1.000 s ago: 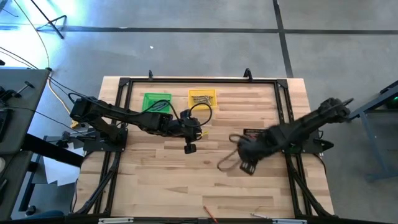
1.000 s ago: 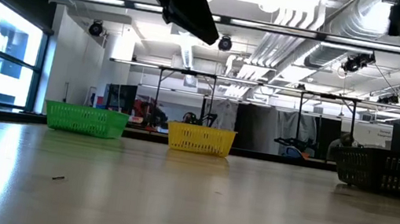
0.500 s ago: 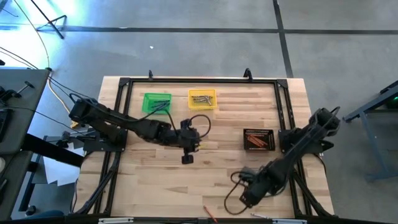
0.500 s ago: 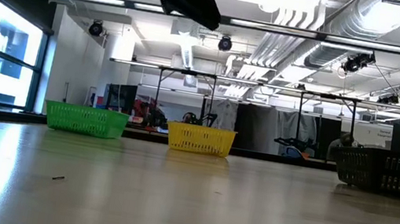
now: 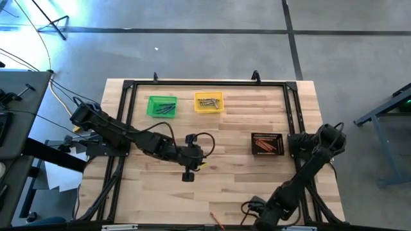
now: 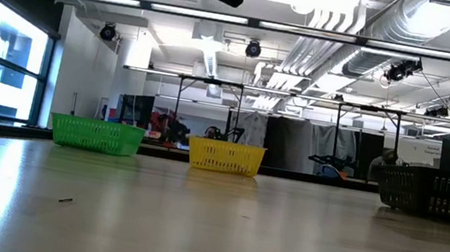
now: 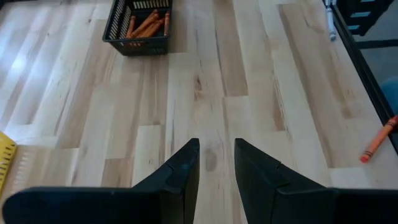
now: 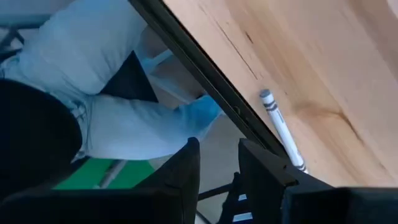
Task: Sort crayons
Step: Put the gray crayon into the yellow bin
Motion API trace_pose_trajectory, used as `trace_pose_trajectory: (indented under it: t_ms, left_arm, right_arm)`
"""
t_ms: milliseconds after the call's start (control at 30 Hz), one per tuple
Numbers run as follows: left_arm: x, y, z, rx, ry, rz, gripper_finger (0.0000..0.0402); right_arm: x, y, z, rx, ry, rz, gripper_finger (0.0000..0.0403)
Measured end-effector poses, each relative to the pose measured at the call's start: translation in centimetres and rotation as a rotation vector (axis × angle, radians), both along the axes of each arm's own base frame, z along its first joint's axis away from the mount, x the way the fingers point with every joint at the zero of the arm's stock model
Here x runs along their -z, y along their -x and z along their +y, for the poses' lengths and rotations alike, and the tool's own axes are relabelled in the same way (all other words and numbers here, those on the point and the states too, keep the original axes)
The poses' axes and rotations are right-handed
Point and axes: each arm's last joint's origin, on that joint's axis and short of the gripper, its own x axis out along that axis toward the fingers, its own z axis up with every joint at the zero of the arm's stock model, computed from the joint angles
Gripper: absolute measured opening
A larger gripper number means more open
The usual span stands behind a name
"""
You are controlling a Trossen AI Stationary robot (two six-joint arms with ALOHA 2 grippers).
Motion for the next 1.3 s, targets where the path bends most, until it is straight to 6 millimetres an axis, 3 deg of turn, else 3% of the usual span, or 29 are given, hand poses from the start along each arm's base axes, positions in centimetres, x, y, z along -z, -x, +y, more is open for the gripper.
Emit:
trace_pose_trajectory:
  t_ms: [300, 967, 1300]
  left_arm:
    - [0.0, 0.1, -0.4, 0.005, -0.006, -0.002, 0.0086]
    - [0.0, 0.1, -0.4, 0.004, -0.007, -0.003, 0.0086]
    - [0.0, 0.1, -0.4, 0.004, -0.008, -0.003, 0.0086]
  right_arm:
    - [1.7, 1.3, 0.9, -0.011, 0.074, 0.057, 0.0091]
    - [2.2, 1.5, 0.9, -0.018, 0.108, 0.071, 0.0083]
    - [3.5, 1.4, 1.1, -0.048, 0.131, 0.092, 0.0083]
